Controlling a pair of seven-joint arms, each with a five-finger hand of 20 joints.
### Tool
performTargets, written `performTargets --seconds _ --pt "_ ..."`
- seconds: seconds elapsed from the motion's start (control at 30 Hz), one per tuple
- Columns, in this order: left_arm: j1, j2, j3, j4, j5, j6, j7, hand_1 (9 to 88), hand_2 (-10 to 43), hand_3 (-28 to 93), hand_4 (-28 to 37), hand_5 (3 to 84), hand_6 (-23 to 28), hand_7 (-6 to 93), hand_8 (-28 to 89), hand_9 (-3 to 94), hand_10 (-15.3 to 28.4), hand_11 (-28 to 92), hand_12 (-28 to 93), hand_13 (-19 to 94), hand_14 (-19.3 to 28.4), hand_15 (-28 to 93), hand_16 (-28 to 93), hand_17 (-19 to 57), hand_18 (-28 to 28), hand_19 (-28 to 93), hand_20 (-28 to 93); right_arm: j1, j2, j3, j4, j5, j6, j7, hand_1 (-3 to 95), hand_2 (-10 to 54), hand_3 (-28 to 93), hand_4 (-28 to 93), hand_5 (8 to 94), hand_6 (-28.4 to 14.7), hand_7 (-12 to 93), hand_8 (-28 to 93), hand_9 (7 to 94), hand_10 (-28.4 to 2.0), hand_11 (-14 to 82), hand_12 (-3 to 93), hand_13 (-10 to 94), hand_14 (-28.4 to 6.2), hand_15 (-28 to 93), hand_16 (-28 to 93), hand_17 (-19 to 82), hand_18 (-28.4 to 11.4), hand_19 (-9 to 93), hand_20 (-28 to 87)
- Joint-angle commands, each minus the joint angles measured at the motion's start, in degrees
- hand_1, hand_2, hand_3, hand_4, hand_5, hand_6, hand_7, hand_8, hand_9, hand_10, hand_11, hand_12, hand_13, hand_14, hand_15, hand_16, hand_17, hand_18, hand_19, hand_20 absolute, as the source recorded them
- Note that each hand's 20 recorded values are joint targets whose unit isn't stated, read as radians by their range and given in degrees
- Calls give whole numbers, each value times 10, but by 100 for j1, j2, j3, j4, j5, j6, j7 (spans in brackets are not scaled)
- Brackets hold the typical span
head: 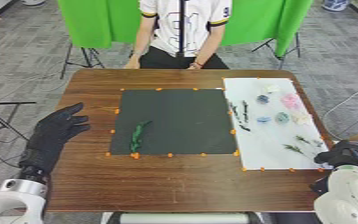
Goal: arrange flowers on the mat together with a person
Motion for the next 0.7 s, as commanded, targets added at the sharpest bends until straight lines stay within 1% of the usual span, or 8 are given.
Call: performTargets --seconds 0.03,0.3,0.4,0.43,0.53,0.57,0.6,0.7 --pt "134 -76 -21 -21 0 9 -38 276 49 792 -238 363 91 190 -124 338 199 372 90 249 258 640 -135 -73 223 566 72 -98 -6 34 -222 -238 117 -52 455 -85 641 -188 547 -55 201 -115 593 -221 383 187 644 -162 713 132 491 -187 932 75" --pt "54 -83 39 -3 12 -6 -53 276 49 793 -237 364 92 189 -123 339 199 373 90 248 260 639 -135 -73 223 566 73 166 -85 -89 -21 86 -255 7 450 -80 643 -194 535 -66 174 -110 585 -226 372 186 638 -167 708 132 483 -191 932 60" --pt "75 -81 20 -7 -22 34 -38 276 49 793 -237 364 92 189 -123 339 199 373 90 249 259 639 -135 -73 223 565 72 289 -61 -202 102 104 -277 -22 451 -87 633 -195 535 -64 169 -106 582 -222 372 186 634 -166 706 130 482 -192 932 55" --pt "112 -119 -19 -23 8 8 -95 276 49 793 -237 364 92 189 -123 339 199 373 90 249 259 639 -135 -73 223 565 72 300 -72 -226 129 90 -305 -10 453 -89 630 -196 540 -57 173 -105 584 -217 374 186 634 -165 706 129 482 -192 932 54" --pt "110 -127 -25 -14 20 -10 -113 276 49 792 -238 364 92 190 -123 338 199 374 90 249 258 640 -135 -73 223 566 73 344 -89 -276 227 70 -321 -50 492 -94 589 -191 576 -32 188 -116 613 -191 373 179 644 -156 700 124 479 -192 932 47" --pt "125 -138 -35 -19 8 -12 -114 276 49 793 -238 364 92 190 -123 338 199 374 90 249 259 640 -135 -73 223 566 73 356 -92 -296 250 84 -315 -68 520 -95 558 -188 599 -18 196 -116 635 -172 375 177 663 -144 690 125 481 -189 932 42" --pt "132 -140 -42 -17 4 -21 -106 276 50 792 -238 364 92 190 -123 339 199 374 90 249 259 640 -135 -74 223 566 73 397 -91 -347 289 58 -301 -62 544 -95 522 -180 614 -10 199 -70 659 -153 371 184 674 -135 683 130 486 -185 932 35" --pt "155 -152 -54 -18 -41 -60 -100 276 50 792 -237 364 92 189 -123 339 199 374 90 249 260 640 -135 -73 223 566 73 457 -78 -474 410 -86 -278 -56 635 -95 388 -140 670 2 193 -17 737 -111 274 267 698 -116 663 137 495 -176 932 34"
